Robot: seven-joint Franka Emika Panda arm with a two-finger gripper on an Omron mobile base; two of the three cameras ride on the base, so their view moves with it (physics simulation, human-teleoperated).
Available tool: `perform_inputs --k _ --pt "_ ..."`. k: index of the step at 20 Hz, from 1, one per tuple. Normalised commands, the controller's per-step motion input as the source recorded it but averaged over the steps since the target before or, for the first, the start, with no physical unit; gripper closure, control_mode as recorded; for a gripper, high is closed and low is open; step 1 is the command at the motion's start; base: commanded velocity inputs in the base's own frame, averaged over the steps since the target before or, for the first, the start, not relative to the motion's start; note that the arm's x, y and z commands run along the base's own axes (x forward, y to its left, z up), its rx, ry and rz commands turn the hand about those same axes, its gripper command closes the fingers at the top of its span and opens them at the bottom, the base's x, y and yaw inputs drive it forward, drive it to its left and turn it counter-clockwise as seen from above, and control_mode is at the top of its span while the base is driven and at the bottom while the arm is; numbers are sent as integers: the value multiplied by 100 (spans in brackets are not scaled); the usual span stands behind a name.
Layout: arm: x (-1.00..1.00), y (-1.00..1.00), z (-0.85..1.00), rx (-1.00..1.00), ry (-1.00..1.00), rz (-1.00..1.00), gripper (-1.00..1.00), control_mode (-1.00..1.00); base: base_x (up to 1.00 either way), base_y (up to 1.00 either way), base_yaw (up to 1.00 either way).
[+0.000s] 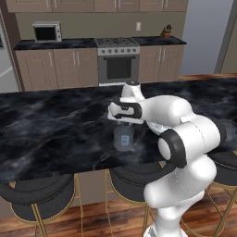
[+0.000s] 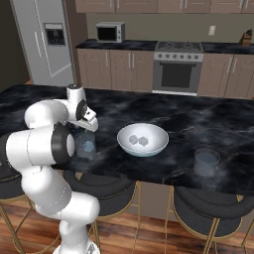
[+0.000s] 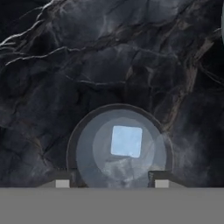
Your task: There are four ice cubes in the ice bowl. Place two ice cubes in each glass of water.
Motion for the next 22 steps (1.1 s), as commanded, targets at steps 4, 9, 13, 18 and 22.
perform_inputs --k 4,9,13,18,22 --pt "-9 -40 86 3 -4 0 -100 -100 0 0 0" --pt "-36 -99 20 -9 0 -1 -100 -100 0 0 0" --pt "-14 -100 0 -20 0 -2 -100 -100 0 0 0" --pt "0 -100 0 -12 0 -3 -100 -100 0 0 0" --pt "12 -100 0 -5 0 -6 -100 -100 0 0 0"
